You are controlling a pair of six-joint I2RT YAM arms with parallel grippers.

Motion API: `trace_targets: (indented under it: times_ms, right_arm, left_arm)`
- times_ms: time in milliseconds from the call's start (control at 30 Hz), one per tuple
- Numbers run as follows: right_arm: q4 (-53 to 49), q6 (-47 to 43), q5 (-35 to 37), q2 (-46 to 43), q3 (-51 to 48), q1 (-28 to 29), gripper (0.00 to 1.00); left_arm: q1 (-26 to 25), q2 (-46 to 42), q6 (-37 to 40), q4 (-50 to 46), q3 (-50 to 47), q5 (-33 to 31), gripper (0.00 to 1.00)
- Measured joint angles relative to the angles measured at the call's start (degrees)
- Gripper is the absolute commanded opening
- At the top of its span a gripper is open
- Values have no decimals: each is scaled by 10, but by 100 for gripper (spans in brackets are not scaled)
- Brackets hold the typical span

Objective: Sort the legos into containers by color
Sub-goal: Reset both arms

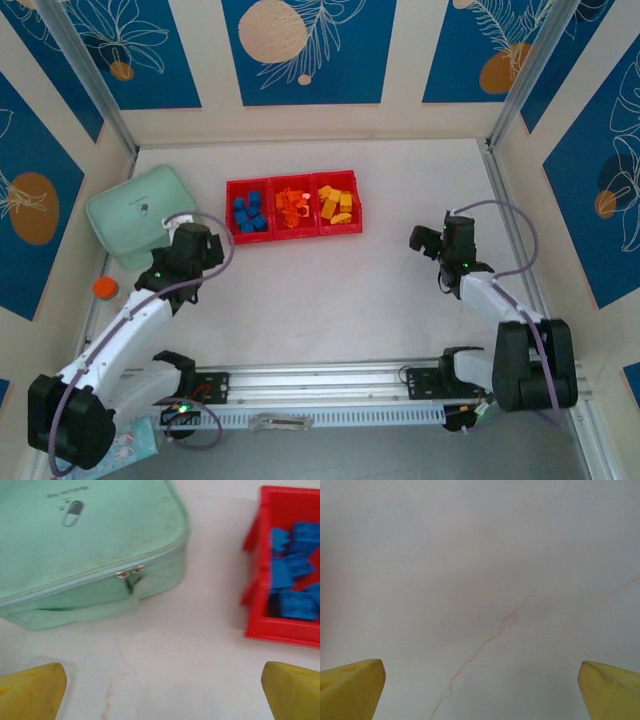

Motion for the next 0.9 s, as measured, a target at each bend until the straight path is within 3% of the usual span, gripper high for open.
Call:
trace_targets:
  times_ms: [233,500,700,900]
  right_arm:
    - [134,-68,-28,126,15,6,99]
    - [350,-136,-127,144,-63,-6,99]
    - [374,-141,-175,174,-61,-24,99]
    - [381,-141,-177,174,-53,-24,99]
  left_arm:
    - [39,75,118,274,-130,-16,99]
    - [71,232,213,601,-191,64,99]
    - [110,338,231,755,-191,148,99]
    - [116,348,233,749,-167,167,99]
